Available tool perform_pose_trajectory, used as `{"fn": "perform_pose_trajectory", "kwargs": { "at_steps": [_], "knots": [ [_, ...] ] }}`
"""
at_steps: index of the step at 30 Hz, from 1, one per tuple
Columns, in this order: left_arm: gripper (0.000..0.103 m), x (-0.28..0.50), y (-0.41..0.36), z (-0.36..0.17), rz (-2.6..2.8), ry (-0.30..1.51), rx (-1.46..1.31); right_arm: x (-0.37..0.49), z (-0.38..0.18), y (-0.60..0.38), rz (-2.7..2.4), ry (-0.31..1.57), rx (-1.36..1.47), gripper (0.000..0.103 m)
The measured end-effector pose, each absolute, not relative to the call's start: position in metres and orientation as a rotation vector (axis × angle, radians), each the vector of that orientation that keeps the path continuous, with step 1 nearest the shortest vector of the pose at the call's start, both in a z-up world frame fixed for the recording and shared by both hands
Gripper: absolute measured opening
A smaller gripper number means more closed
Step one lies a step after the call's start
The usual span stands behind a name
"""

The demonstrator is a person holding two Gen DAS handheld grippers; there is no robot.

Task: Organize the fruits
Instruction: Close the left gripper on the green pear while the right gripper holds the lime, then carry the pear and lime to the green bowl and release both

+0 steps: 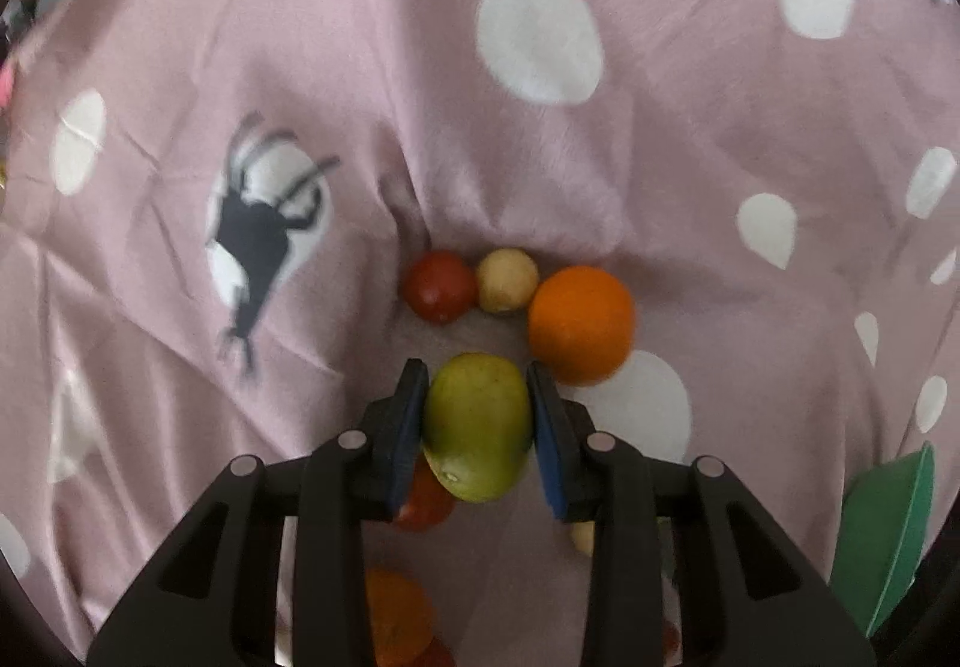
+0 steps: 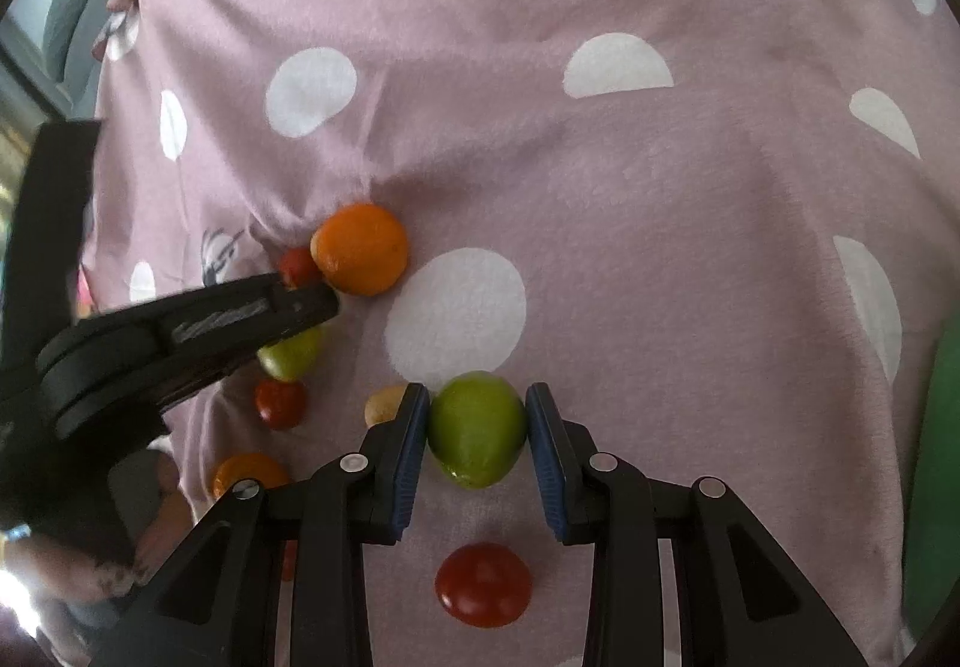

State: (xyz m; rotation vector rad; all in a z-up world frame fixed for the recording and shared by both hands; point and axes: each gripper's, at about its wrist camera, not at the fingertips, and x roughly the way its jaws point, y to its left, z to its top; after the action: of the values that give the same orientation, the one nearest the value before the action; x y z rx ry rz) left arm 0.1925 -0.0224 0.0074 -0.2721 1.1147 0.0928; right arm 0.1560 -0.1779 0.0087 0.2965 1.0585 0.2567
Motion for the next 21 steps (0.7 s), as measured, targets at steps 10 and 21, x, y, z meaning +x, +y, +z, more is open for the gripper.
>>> {"fn": "perform_pose_trajectory", "kwargs": {
  "at_steps": [10,21],
  "knots": [
    [0.033,0.134,-0.035,0.052,0.006,0.996,-0.251,0.131,0.032,-0.206,0.253,0.975,0.384,0.035],
    [0.033,0.095,-0.080,0.122,-0.213,0.871,-0.218,0.086,0.090,-0.255,0.142,0.768,0.408,0.035]
  ]
}}
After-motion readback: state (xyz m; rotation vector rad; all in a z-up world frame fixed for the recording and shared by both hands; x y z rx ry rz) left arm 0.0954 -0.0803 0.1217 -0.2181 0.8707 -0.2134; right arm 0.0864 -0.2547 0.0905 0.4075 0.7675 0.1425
